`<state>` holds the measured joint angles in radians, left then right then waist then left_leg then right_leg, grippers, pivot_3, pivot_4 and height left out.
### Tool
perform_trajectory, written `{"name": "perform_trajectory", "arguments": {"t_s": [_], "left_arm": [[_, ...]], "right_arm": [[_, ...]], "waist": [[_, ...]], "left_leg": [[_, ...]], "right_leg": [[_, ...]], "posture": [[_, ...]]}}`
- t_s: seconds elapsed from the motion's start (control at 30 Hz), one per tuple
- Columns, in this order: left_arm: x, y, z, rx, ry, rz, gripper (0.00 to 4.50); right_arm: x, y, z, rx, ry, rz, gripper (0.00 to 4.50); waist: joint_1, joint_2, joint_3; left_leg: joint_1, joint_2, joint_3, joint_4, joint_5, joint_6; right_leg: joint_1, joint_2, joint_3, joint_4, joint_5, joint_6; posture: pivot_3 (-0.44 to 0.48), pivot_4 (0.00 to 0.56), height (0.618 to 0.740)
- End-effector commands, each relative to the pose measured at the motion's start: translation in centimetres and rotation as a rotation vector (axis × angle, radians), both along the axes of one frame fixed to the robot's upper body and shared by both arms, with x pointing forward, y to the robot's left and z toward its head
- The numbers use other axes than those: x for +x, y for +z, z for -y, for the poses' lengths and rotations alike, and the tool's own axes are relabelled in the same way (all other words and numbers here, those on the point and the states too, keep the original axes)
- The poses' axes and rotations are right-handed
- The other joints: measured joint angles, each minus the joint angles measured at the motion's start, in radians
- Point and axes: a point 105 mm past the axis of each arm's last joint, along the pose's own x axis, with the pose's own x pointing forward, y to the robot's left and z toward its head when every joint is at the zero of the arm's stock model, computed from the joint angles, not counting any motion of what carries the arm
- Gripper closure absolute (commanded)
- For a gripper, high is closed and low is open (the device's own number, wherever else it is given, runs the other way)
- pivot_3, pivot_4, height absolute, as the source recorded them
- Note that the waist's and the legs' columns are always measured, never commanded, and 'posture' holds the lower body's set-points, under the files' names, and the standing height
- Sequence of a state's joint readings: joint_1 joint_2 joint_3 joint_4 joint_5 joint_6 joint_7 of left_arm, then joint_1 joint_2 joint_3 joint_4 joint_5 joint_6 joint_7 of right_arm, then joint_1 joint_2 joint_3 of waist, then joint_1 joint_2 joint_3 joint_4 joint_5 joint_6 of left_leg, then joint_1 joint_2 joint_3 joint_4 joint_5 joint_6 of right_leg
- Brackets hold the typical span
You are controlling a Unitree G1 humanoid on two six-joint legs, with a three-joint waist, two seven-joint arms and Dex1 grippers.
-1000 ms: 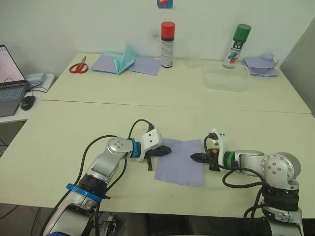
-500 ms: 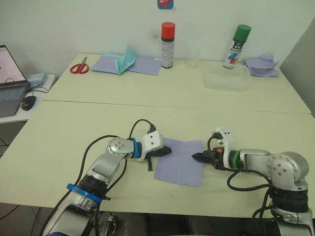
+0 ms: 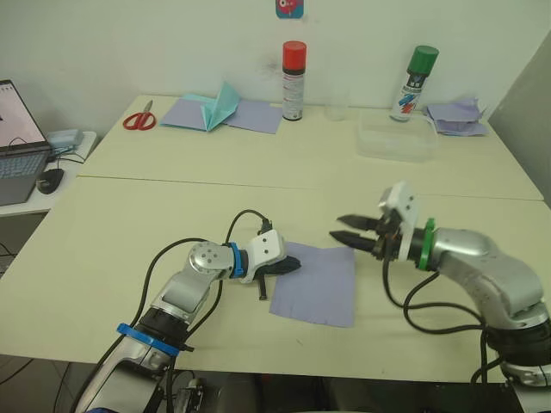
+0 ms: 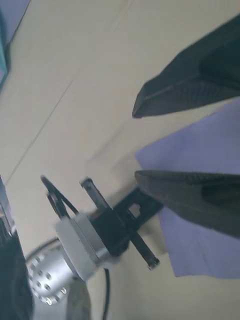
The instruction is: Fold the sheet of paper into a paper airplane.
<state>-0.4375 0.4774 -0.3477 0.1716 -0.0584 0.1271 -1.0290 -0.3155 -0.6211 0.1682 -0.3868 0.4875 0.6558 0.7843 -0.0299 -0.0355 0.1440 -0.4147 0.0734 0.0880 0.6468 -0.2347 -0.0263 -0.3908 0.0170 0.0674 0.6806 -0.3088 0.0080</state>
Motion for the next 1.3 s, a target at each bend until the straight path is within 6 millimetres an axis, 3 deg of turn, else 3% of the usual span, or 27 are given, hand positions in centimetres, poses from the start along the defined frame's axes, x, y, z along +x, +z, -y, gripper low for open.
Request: {"name": "perform_trajectory", "arguments": {"t_s": [0.03, 0.2, 0.33, 0.4, 0.63, 0.77, 0.87, 0.93, 1.13, 1.3], "left_arm": [[-1.0, -2.9, -0.5, 0.076, 0.023, -0.088, 4.5], [-1.4, -2.7, -0.3, 0.064, 0.024, -0.089, 4.5], [-2.2, -0.9, 1.5, -0.075, 0.009, -0.13, 4.5], [-2.7, -0.4, 2.0, -0.099, -0.009, -0.149, 4.5], [-3.3, -1.9, 1.2, -0.005, -0.012, -0.169, 4.5], [-3.1, -2.4, 1.0, 0.015, -0.006, -0.159, 4.5], [-2.9, -2.6, 1.0, 0.022, -0.005, -0.15, 4.5], [-2.8, -2.6, 1.0, 0.022, -0.004, -0.147, 4.5], [-2.5, -2.7, 1.0, 0.021, 0.004, -0.141, 4.5], [-2.5, -2.7, 1.0, 0.022, 0.0, -0.142, 4.5]], "right_arm": [[-1.0, -3.4, -0.5, -0.101, 0.04, 0.007, 4.28], [-1.7, -6.7, -0.3, -0.189, 0.048, -0.05, 4.44], [-0.3, -8.7, 1.3, -0.318, -0.023, -0.049, 4.44], [0.2, -8.7, 1.6, -0.32, -0.053, -0.056, 4.44], [0.2, -7.9, 1.3, -0.264, -0.06, -0.075, 4.44], [0.0, -5.7, 0.7, -0.14, -0.057, -0.028, 4.44], [0.2, -3.7, 1.2, -0.053, -0.099, 0.006, 3.87], [0.7, -2.5, 1.8, -0.009, -0.162, 0.029, 3.24], [2.0, -0.9, 3.6, 0.093, -0.383, -0.007, 0.94], [1.5, -2.3, 3.5, 0.053, -0.42, -0.094, 0.94]], "waist": [[0.0, 0.0, 0.0], [0.0, 0.0, 0.0], [0.0, 0.0, 0.0], [0.0, 0.0, 0.0], [0.0, 0.0, 0.0], [0.001, -0.001, 0.0], [0.001, -0.001, 0.0], [0.001, -0.001, 0.0], [0.002, -0.001, 0.0], [0.002, 0.0, 0.0]], "left_leg": [[0.0, 0.0, 0.0, 0.0, 0.0, 0.0], [0.002, -0.002, -0.001, 0.001, 0.0, 0.0], [0.004, -0.002, -0.001, 0.0, 0.0, 0.0], [0.004, -0.002, -0.001, 0.0, 0.0, 0.0], [0.01, -0.003, -0.001, 0.0, 0.001, 0.001], [0.013, -0.004, -0.001, 0.0, 0.001, 0.002], [0.013, -0.005, -0.001, -0.001, 0.001, 0.002], [0.013, -0.005, -0.001, -0.001, 0.001, 0.002], [0.013, -0.005, -0.002, -0.001, 0.001, 0.002], [0.013, -0.005, -0.001, -0.001, 0.001, 0.002]], "right_leg": [[0.0, 0.0, 0.0, 0.0, 0.0, 0.0], [0.002, 0.0, 0.001, 0.0, 0.0, 0.0], [0.003, 0.0, 0.001, 0.001, 0.0, 0.0], [0.004, -0.001, 0.001, 0.001, 0.0, 0.0], [0.009, -0.001, 0.002, 0.001, -0.001, 0.001], [0.013, -0.002, 0.002, 0.0, -0.001, 0.001], [0.012, -0.003, 0.002, 0.0, -0.001, 0.001], [0.012, -0.003, 0.003, 0.0, -0.001, 0.001], [0.013, -0.004, 0.002, 0.0, -0.001, 0.001], [0.013, -0.006, 0.002, 0.0, -0.001, 0.001]], "posture": [[0.0, 0.15, 0.74], [0.0, 0.15, 0.74], [0.0, 0.15, 0.74], [0.0, 0.15, 0.74], [0.0, 0.15, 0.74], [0.0, 0.15, 0.74], [0.0, 0.15, 0.74], [0.0, 0.15, 0.74], [0.0, 0.15, 0.74], [0.0, 0.15, 0.74]]}}
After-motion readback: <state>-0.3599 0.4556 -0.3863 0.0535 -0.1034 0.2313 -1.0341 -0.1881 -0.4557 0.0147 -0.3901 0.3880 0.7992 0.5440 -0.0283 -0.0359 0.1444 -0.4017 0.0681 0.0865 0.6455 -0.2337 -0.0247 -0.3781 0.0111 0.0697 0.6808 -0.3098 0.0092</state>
